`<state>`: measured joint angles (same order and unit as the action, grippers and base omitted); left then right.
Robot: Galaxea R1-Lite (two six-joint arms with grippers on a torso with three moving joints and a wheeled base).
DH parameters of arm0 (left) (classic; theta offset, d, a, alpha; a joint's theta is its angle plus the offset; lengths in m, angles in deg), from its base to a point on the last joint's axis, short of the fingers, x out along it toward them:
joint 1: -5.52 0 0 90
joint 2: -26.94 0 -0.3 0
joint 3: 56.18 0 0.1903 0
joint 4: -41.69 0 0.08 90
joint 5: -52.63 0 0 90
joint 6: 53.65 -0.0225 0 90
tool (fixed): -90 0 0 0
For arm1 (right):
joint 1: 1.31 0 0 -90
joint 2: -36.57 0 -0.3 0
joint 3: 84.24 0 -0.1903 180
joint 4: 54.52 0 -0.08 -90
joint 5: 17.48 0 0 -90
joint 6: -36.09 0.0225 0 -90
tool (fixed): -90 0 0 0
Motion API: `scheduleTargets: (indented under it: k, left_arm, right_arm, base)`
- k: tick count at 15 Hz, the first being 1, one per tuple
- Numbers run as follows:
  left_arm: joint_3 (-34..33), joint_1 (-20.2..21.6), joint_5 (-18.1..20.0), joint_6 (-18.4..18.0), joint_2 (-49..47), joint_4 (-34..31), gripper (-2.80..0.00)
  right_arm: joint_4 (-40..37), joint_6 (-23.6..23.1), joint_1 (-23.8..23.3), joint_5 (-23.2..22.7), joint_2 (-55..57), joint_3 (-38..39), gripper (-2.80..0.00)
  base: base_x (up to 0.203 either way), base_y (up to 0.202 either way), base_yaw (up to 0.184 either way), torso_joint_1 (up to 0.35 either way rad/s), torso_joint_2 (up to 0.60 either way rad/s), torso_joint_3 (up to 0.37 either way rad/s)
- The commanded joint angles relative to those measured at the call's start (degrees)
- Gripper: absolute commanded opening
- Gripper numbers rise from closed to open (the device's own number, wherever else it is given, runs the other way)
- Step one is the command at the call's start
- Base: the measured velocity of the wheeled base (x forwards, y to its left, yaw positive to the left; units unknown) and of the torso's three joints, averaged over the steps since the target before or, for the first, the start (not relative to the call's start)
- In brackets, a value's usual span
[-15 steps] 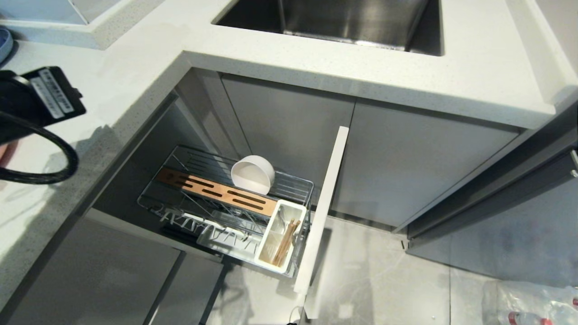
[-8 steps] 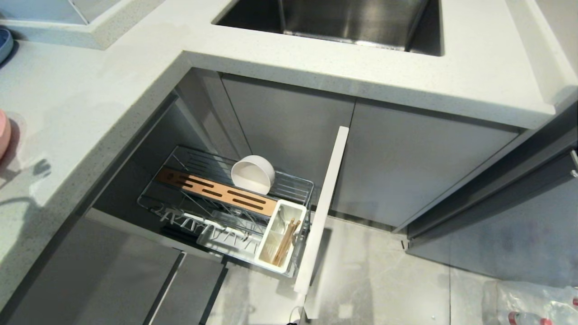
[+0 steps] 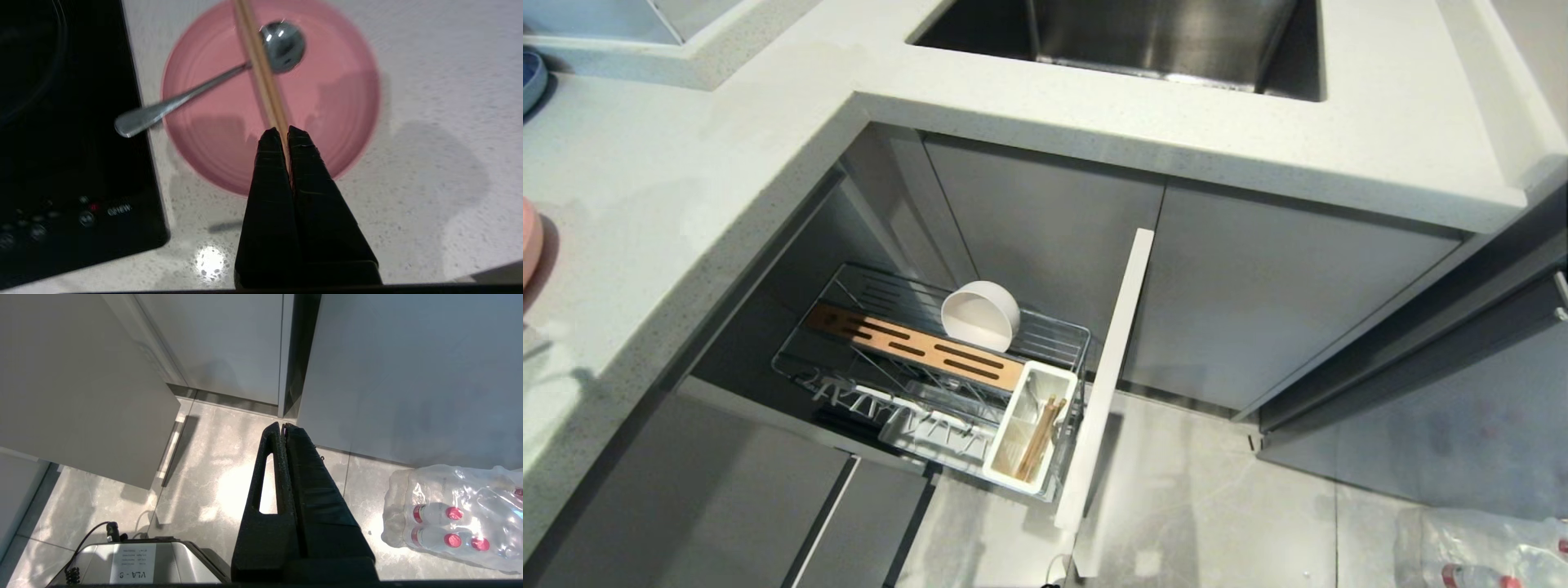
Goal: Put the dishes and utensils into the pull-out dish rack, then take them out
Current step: Pick up the chopsticks and place it in the cupboard
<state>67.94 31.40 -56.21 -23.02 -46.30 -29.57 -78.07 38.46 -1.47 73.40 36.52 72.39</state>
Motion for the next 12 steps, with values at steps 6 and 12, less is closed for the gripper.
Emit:
scheduleTargets:
  k: [6,12]
  left_arm:
    - [3.2,6.4,13.0,7.8,-10.6,-2.0,-2.80]
    - [3.1,6.5,13.9,11.2,-12.1,-1.8,0.00]
  right_arm:
    - [0.0,0.0,0.0,0.0,0.0,0.1,-2.80]
    - [0.0,0.0,0.0,0.0,0.0,0.1,-2.80]
  base:
    - [0.000,0.000,0.000,0.000,0.00,0.000]
    - [0.000,0.000,0.000,0.000,0.00,0.000]
